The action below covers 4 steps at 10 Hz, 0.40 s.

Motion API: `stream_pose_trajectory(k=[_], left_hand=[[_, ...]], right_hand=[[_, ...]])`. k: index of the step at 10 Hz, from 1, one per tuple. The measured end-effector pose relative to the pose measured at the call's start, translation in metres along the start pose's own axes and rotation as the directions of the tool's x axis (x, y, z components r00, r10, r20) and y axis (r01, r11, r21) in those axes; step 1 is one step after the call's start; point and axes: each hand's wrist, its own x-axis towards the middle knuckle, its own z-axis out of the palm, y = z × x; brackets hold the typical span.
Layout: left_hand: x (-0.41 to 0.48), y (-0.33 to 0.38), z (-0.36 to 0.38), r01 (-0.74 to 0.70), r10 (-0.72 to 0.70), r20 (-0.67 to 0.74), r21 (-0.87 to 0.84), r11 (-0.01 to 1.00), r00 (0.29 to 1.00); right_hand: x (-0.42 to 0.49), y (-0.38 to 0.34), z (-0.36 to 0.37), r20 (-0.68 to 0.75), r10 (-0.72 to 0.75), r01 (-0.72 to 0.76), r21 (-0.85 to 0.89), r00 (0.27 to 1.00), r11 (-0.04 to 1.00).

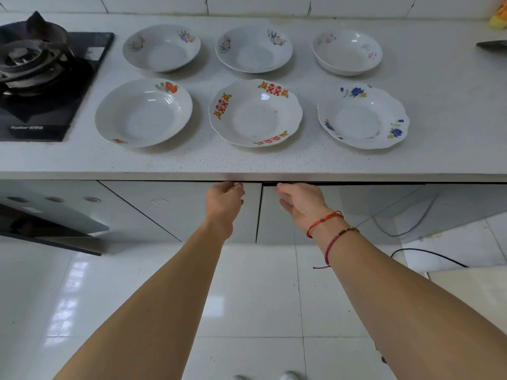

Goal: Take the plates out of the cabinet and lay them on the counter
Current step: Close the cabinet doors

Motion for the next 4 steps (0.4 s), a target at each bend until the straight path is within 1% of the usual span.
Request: stream_pose_trajectory(k=[1, 2, 3, 4], left_hand=[[-0.018, 0.001, -0.009, -0.085, 0.081, 0.026, 0.223, 0.971, 0.996], [-0.039, 0.005, -0.017, -0.179, 0.173, 0.049, 0.375, 0.91, 0.984], [-0.059, 0.007, -0.026, -0.283, 0.28, 0.087, 0.522, 0.805, 0.956], [-0.083, 0.013, -0.035, -0.359, 0.373, 0.116, 0.629, 0.69, 0.92]], right_hand=[[-0.018, -0.004, -0.008, -0.01, -0.019, 0.017, -0.173, 1.0, 0.985], [-0.042, -0.009, -0.017, 0.004, -0.128, 0.116, -0.444, 0.992, 0.889], [-0.07, -0.018, -0.024, 0.094, -0.234, 0.238, -0.651, 0.968, 0.721], [-0.101, -0.026, -0.032, 0.179, -0.317, 0.337, -0.756, 0.931, 0.562]])
